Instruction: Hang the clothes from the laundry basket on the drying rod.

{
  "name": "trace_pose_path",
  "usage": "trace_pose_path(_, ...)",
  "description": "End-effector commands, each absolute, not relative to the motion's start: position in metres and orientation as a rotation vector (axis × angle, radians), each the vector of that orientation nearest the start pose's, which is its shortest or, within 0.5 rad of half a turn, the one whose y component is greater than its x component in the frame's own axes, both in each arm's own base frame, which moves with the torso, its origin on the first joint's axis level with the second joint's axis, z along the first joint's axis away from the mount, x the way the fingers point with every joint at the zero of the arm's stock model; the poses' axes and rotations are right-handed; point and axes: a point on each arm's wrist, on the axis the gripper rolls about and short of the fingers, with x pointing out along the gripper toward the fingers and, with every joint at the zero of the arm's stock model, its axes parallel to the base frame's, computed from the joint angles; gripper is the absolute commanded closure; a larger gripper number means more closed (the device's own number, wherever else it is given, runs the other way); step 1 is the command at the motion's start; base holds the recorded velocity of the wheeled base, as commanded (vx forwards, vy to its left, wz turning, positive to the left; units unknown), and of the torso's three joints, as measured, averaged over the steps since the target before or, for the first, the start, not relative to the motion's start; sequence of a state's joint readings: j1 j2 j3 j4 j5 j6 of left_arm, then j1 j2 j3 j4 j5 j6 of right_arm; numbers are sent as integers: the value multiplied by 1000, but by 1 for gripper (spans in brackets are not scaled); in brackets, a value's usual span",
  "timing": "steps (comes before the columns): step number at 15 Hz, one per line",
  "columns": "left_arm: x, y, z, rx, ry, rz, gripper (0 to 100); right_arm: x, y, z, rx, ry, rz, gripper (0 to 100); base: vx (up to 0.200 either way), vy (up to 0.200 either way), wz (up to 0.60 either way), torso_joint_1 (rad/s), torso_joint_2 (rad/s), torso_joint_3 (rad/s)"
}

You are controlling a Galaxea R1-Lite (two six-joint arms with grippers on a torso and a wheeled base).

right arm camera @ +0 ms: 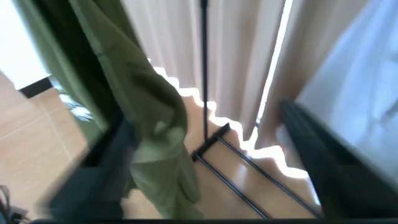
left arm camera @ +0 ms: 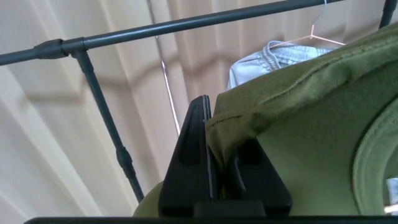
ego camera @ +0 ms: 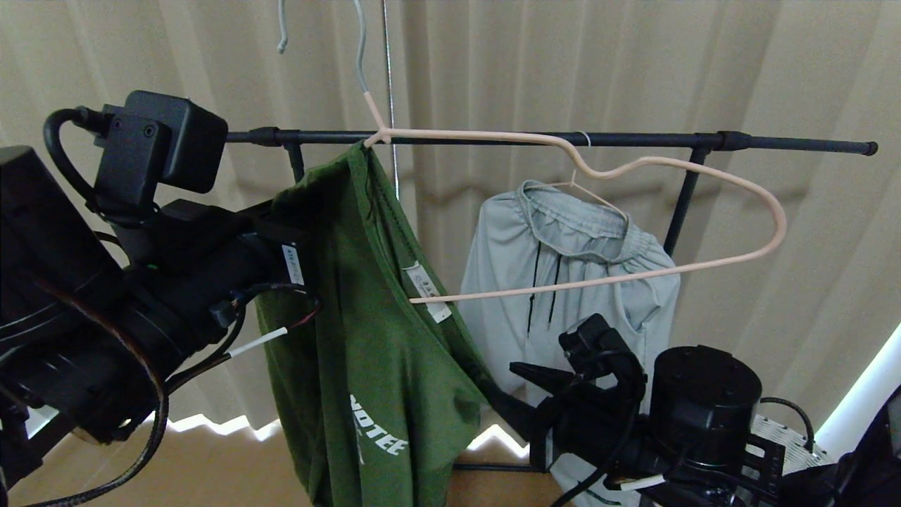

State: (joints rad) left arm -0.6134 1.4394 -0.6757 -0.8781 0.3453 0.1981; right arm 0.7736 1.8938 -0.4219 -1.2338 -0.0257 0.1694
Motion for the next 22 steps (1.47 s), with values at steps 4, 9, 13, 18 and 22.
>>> trace_pose_path(4,212,-110,223,199,-55,-159,100,209,150,112,96,236,579,100,0,0,0,0,0,0)
trace_pose_path(9,210,-95,198,363,27,-119,100,218,131,125,105,180,509,100,0,0,0,0,0,0)
trace_pose_path(13,207,-79,175,514,116,-81,100,216,132,128,109,168,524,100,0,0,0,0,0,0)
trace_pose_path(18,210,-75,163,577,169,-49,100,202,143,134,92,146,594,100,0,0,0,0,0,0)
trace_pose_path(22,215,-77,157,574,162,-44,100,193,150,133,13,133,646,100,0,0,0,0,0,0)
